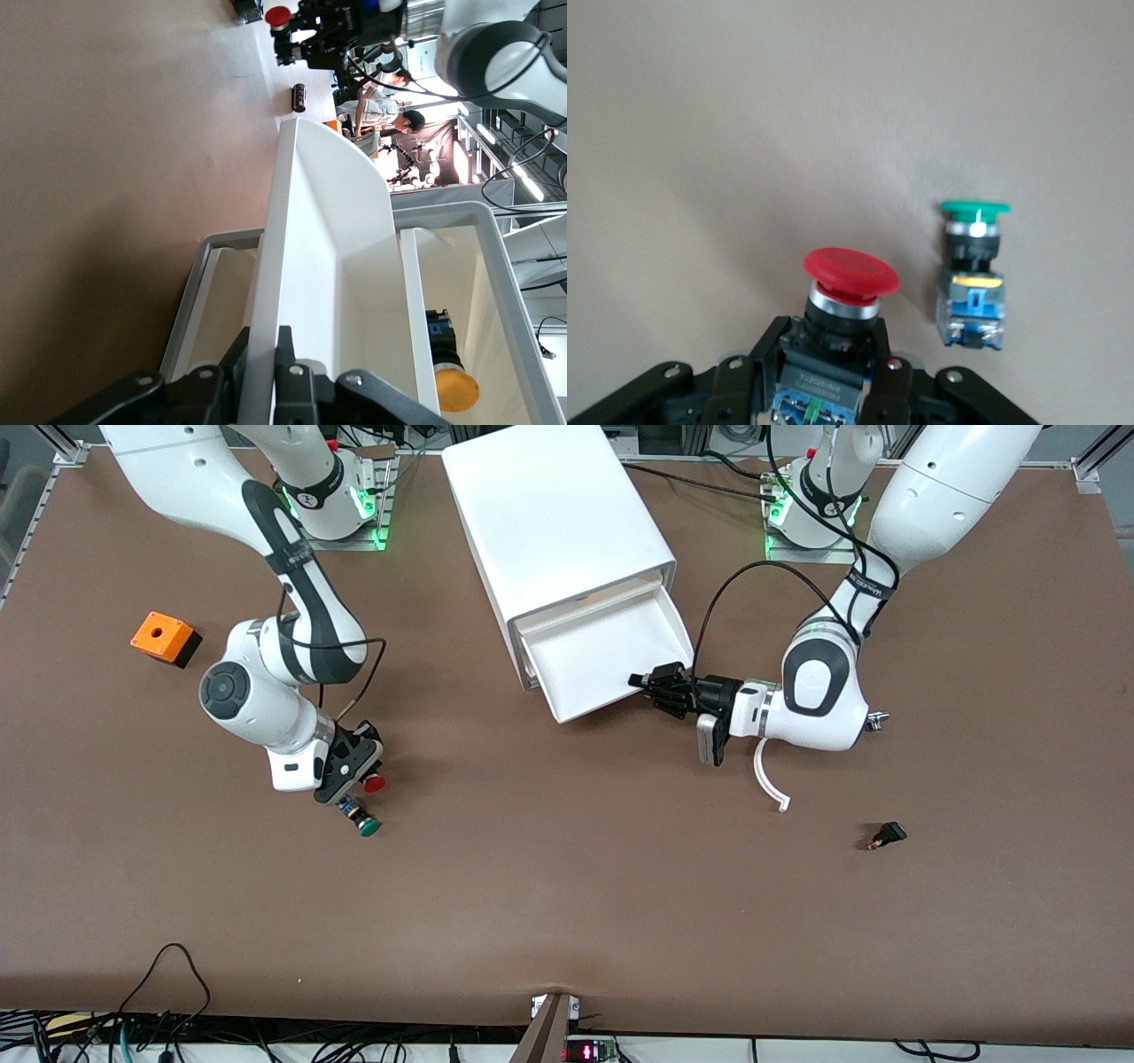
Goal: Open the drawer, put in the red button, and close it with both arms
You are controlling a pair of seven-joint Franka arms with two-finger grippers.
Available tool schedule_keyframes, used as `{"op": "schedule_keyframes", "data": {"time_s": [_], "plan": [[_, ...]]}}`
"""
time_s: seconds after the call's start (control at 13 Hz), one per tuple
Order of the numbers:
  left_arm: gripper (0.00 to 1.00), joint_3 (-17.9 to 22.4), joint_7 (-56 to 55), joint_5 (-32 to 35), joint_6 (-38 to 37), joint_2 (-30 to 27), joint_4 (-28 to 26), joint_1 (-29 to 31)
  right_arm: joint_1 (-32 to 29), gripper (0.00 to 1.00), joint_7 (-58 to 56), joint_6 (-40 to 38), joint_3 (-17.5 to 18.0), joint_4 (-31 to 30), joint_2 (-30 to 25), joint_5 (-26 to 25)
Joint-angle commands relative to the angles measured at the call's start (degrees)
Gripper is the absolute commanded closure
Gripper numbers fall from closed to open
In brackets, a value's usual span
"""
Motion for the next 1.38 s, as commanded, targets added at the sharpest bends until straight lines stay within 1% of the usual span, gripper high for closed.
{"op": "schedule_keyframes", "data": {"time_s": [0.0,0.08,0.15,0.23,0.31,0.54,0.61,0.77,1.07,1.23,1.3], "plan": [[0.70,0.05,-1.28,0.81,-0.55,0.81,2.98,0.70,0.15,0.89,-1.18,-8.31,0.44,6.50,-1.83,-3.53],[0.01,0.05,-0.67,0.81,-0.63,0.81,3.16,0.70,0.41,0.90,-1.18,-12.18,0.44,10.62,-1.83,-5.03],[0.00,0.05,-0.58,1.68,-0.63,0.46,3.43,0.96,1.02,0.90,-1.18,-15.70,0.44,14.32,-1.83,-5.83],[0.00,0.05,-1.19,3.60,-0.72,0.28,4.82,1.31,1.98,0.90,-1.18,-18.43,0.44,17.40,-1.83,-6.10],[0.00,0.05,-1.97,5.89,-1.24,0.02,5.62,1.66,2.60,0.90,-1.27,-20.37,0.44,19.26,-1.92,-6.10],[0.00,0.14,-11.88,13.08,-6.86,-0.86,10.35,3.33,7.51,0.90,-1.27,-25.82,0.26,24.62,-2.36,-6.63],[0.00,-0.03,-16.18,16.51,-8.61,-1.30,12.20,3.95,9.10,0.90,-1.27,-27.23,0.09,25.42,-2.45,-7.24],[0.00,0.05,-24.62,20.66,-13.53,-2.09,15.28,5.00,11.56,0.90,-1.79,-27.86,0.00,27.35,-2.54,-7.16],[0.00,0.05,-32.03,26.90,-17.15,-4.02,18.54,6.76,19.29,0.90,-8.20,-27.25,0.18,28.06,-2.36,-7.51],[0.00,-0.03,-36.32,29.54,-17.51,-5.34,20.12,7.90,22.54,0.90,-8.30,-27.25,0.18,28.76,-2.19,-9.69],[0.00,-0.04,-38.70,30.94,-18.90,-5.87,21.52,7.91,24.13,0.90,-8.30,-27.51,0.18,29.55,-2.01,-11.10]]}}
